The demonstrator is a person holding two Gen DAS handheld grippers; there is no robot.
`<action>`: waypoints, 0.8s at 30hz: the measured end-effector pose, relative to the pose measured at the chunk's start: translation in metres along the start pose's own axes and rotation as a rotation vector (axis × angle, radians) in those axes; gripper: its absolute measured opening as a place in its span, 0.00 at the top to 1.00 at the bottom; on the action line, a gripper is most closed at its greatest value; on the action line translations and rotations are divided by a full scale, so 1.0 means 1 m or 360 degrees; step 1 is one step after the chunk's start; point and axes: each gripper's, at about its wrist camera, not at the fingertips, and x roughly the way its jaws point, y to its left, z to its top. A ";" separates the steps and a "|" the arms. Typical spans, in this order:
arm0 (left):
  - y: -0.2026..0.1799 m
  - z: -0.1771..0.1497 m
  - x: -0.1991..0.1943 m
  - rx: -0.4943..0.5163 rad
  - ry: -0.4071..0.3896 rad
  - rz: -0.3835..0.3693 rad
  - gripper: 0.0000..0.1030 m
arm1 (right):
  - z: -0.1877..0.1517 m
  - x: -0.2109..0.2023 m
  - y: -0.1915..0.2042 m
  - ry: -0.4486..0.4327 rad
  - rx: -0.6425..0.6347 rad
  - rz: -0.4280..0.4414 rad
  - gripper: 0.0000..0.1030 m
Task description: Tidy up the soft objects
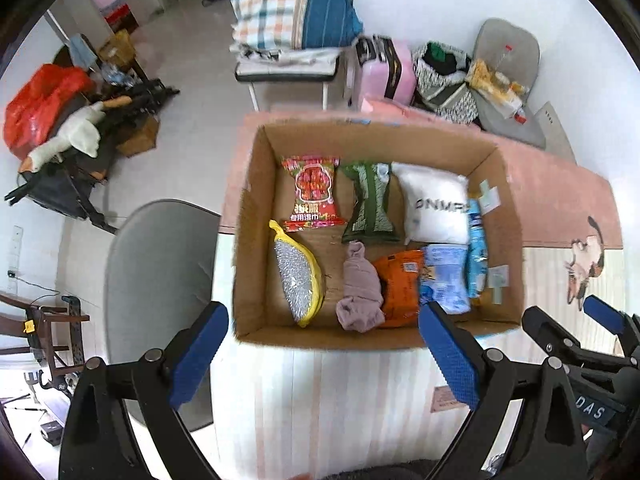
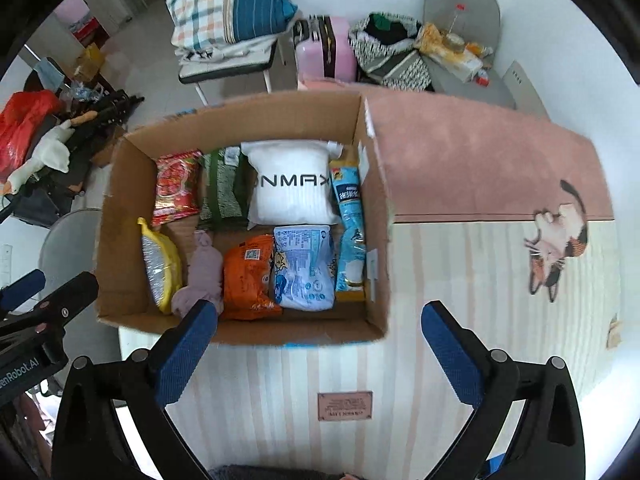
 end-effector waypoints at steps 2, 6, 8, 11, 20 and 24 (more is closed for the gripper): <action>-0.003 -0.007 -0.027 0.0003 -0.0064 -0.0018 0.05 | -0.010 -0.029 -0.004 -0.0062 0.0002 0.0017 0.00; -0.007 -0.024 -0.088 0.0015 -0.0223 -0.0017 0.05 | -0.027 -0.091 -0.013 -0.0203 0.0002 0.0039 0.00; -0.009 -0.031 -0.112 0.0020 -0.0269 -0.0038 0.05 | -0.035 -0.121 -0.017 -0.0284 -0.0002 0.0029 0.00; -0.011 -0.041 -0.141 0.0025 -0.0334 -0.0030 0.05 | -0.048 -0.165 -0.024 -0.0385 -0.0005 0.0030 0.00; -0.021 -0.069 -0.196 0.0042 -0.0473 -0.0012 0.05 | -0.079 -0.245 -0.029 -0.0569 -0.0054 -0.0001 0.00; -0.024 -0.075 -0.205 0.0040 -0.0505 -0.0008 0.05 | -0.088 -0.267 -0.032 -0.0630 -0.0066 -0.0015 0.00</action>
